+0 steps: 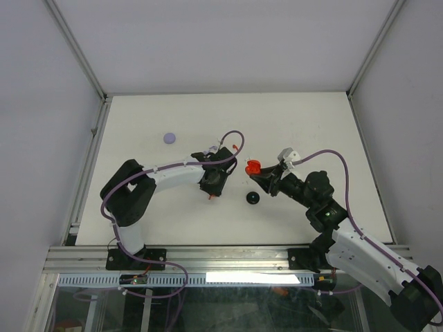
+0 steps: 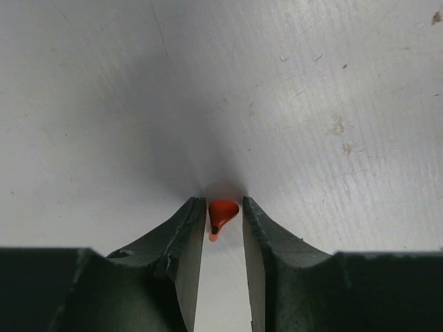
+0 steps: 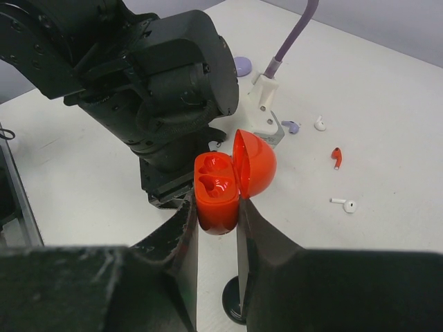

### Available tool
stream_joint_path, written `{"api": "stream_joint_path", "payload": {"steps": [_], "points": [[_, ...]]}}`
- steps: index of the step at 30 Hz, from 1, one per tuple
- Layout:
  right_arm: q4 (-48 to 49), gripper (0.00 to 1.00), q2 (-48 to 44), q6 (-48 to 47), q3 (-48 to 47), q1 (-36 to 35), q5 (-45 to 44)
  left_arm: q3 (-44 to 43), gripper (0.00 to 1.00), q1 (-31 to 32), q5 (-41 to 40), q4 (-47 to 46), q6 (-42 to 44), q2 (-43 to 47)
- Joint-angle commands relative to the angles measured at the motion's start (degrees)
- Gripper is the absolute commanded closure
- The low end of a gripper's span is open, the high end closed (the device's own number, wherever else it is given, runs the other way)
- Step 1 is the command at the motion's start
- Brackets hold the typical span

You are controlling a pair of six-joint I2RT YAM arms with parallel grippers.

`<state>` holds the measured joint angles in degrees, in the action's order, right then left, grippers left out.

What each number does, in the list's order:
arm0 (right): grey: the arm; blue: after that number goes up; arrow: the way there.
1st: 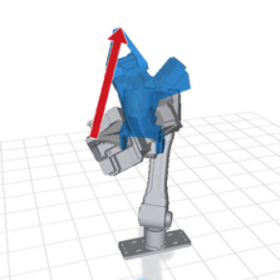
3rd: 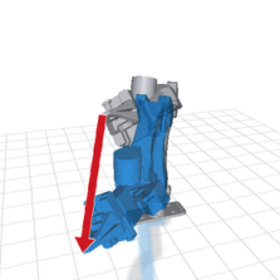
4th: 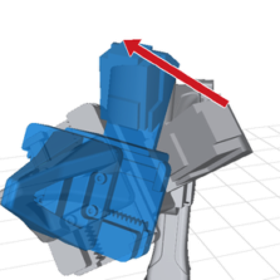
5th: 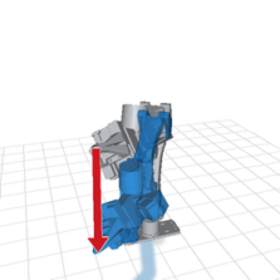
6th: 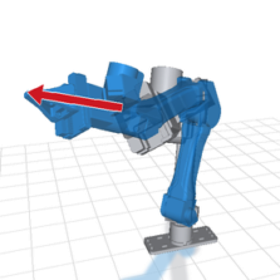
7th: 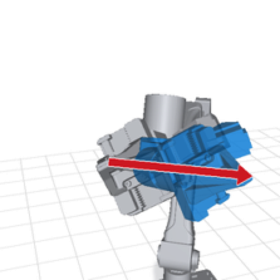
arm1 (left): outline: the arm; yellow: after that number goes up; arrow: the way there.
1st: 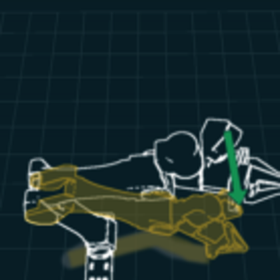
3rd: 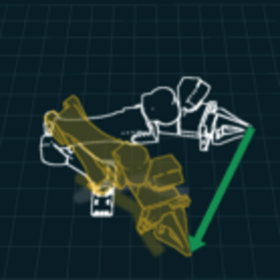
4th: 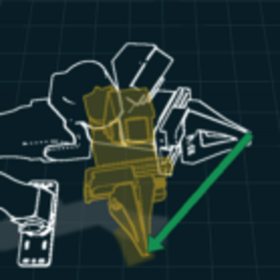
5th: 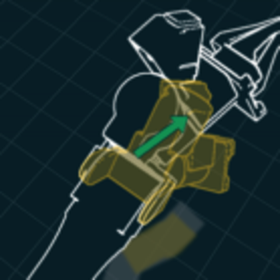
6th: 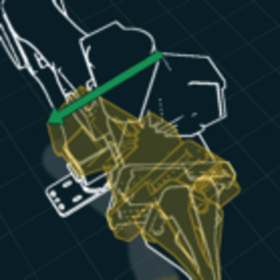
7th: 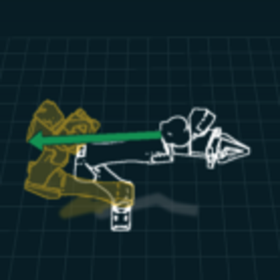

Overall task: Insert the wireless bluetooth earbuds into the charging case
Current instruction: Pick up the earbud from the center of the board.

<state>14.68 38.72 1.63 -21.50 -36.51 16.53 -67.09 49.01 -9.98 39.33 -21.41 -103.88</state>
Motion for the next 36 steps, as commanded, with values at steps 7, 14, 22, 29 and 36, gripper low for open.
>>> {"api": "stream_joint_path", "payload": {"steps": [7,14,22,29,36], "points": [[1.72,1.00,-1.10,0.22,-1.36,-0.05,0.09,-1.76,0.76,-0.57,2.39,1.02,0.97,-1.16],[2.27,1.00,0.08,-0.28,-1.51,-0.09,1.65,-1.67,0.83,-0.58,0.04,1.63,-0.62,2.25],[7.83,1.00,2.73,-1.53,-0.56,-0.05,3.54,-3.74,0.87,-0.66,-5.05,0.95,-2.89,8.23],[17.96,1.00,4.08,-2.47,2.25,-0.14,2.31,-5.54,0.90,-0.65,-7.59,-1.91,-4.30,15.59],[25.78,1.00,7.24,-2.07,2.70,-0.39,1.17,-6.30,0.89,-0.58,-6.65,-7.51,-4.98,23.53]]}}
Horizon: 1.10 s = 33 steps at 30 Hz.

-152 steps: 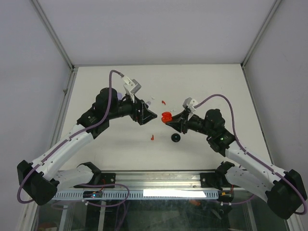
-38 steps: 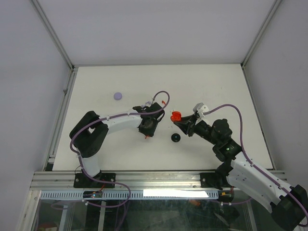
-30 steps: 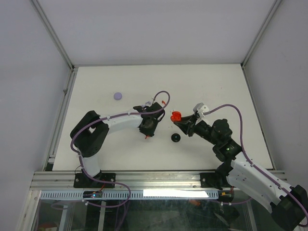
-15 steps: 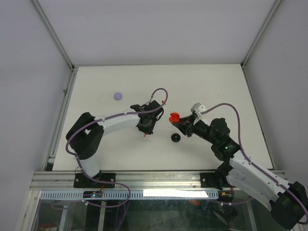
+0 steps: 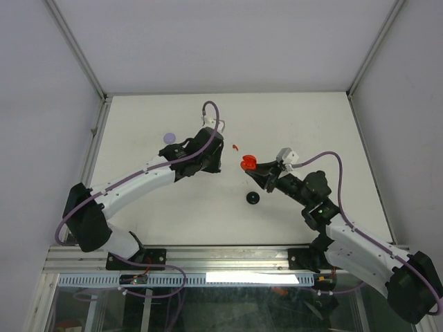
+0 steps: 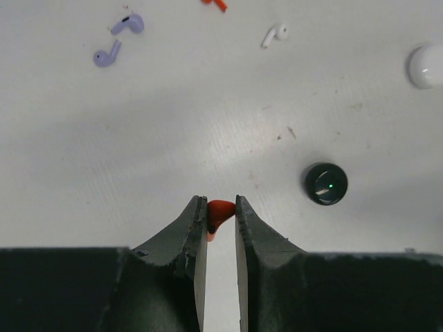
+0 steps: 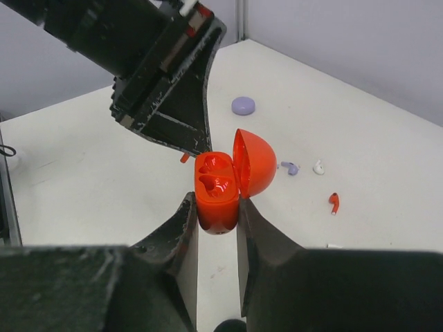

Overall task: Insert the wireless bluetooth earbuds into the charging case
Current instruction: Pick up the earbud from the center of the board, then place the earbud in the charging case.

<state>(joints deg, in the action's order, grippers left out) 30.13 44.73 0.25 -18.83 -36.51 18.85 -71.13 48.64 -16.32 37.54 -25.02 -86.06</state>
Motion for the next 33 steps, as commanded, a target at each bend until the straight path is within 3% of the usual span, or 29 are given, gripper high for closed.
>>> {"api": "stream_joint_path", "payload": {"steps": [1,7,13,24,33], "points": [[11.90,1.00,1.84,-0.60,0.32,-0.47,-1.52,-2.35,0.90,-0.21,0.16,-6.70,-1.50,7.11],[21.63,1.00,6.40,0.05,1.11,-1.28,-2.29,-0.90,0.91,0.26,2.45,-14.64,-2.01,13.17],[25.49,1.00,10.54,-0.16,-0.17,-2.94,-3.79,0.81,0.91,0.97,4.01,-21.82,-1.78,16.16],[29.84,1.00,13.62,1.27,-1.52,-5.56,-6.40,7.65,0.91,4.97,5.05,-35.38,-1.92,18.16],[30.89,1.00,13.46,2.01,-1.54,-6.01,-6.79,11.13,0.91,7.56,5.62,-39.79,-0.28,18.74]]}}
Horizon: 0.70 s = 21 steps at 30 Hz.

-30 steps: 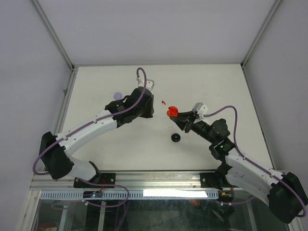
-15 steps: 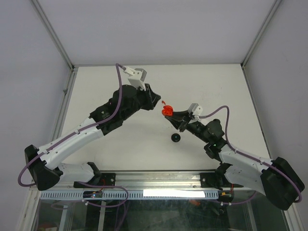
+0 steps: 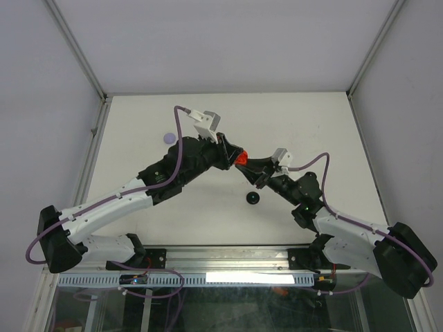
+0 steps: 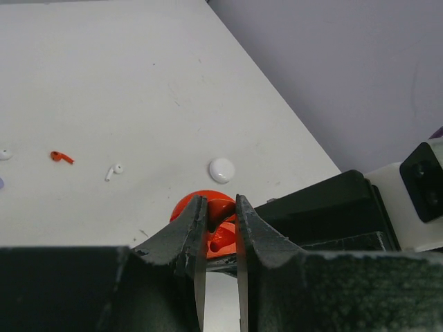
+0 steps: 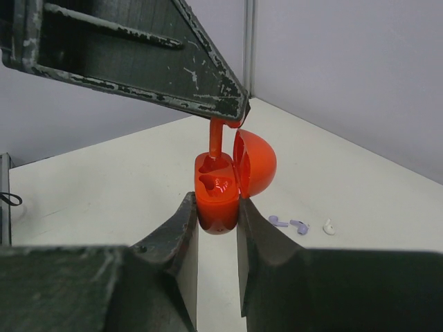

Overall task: Insert the wireless bluetooth earbuds into the charging case
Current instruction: Place the earbud in the charging case.

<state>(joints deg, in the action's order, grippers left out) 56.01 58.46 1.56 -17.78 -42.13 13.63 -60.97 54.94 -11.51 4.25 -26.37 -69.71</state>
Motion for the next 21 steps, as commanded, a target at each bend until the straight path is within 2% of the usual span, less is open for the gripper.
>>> {"api": "stream_joint_path", "payload": {"steps": [1,21], "points": [[4.99,1.00,-0.34,0.76,-2.70,-0.45,-1.55,1.33,0.91,1.49,0.80,-6.93,1.18,2.50],[4.83,1.00,-1.67,0.82,-2.48,-0.42,-1.64,3.23,0.91,4.10,-3.35,-6.21,6.52,1.70]]}}
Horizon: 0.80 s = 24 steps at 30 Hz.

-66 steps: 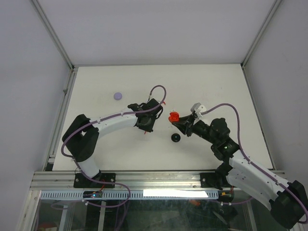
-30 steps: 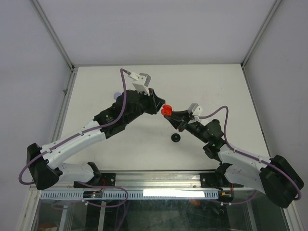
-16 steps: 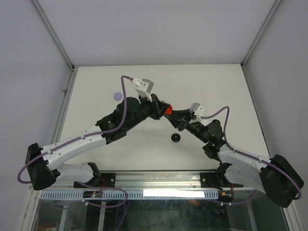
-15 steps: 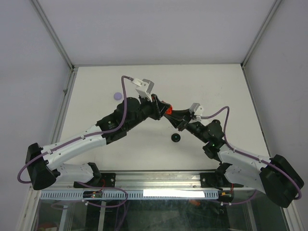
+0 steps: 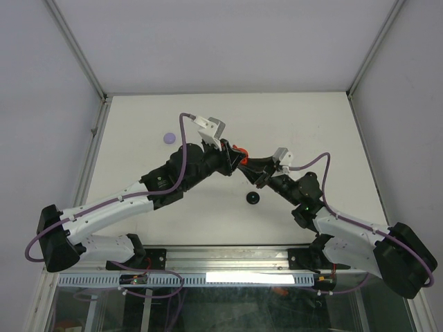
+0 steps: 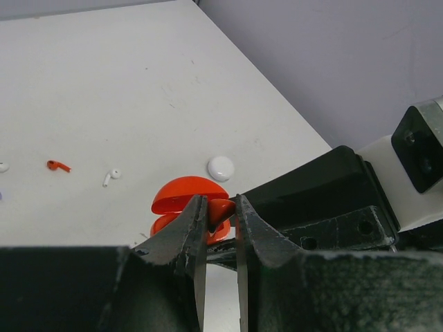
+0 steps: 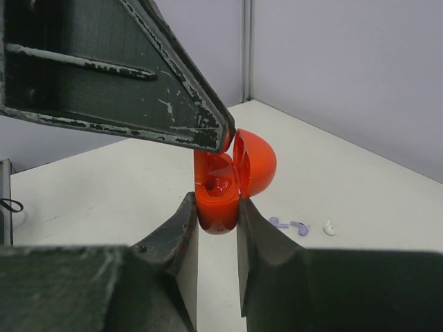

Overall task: Insert the wireless bluetooth earbuds into the charging case
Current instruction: Place the earbud in the charging case.

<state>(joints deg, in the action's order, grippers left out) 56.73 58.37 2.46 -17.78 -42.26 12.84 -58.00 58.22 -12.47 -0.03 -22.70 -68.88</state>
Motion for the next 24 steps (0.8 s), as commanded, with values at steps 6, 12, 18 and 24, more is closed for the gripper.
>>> {"api": "stream_joint_path", "payload": {"steps": [6,12,18,24], "points": [[3.98,1.00,-1.59,-0.06,-2.35,-0.28,-0.71,0.32,0.92,0.93,-4.04,-1.64,4.45,1.23],[3.99,1.00,-1.70,-0.09,-2.44,-0.33,-0.49,-0.06,0.92,1.14,-1.99,-1.59,4.97,0.01],[3.87,1.00,-2.16,-0.17,-2.35,-0.35,-0.74,0.04,0.80,1.46,-2.67,-0.03,5.04,-0.55],[3.89,1.00,-2.03,-0.17,-2.10,-0.28,-0.91,-0.32,0.56,1.48,-2.66,0.30,4.11,0.01]]}}
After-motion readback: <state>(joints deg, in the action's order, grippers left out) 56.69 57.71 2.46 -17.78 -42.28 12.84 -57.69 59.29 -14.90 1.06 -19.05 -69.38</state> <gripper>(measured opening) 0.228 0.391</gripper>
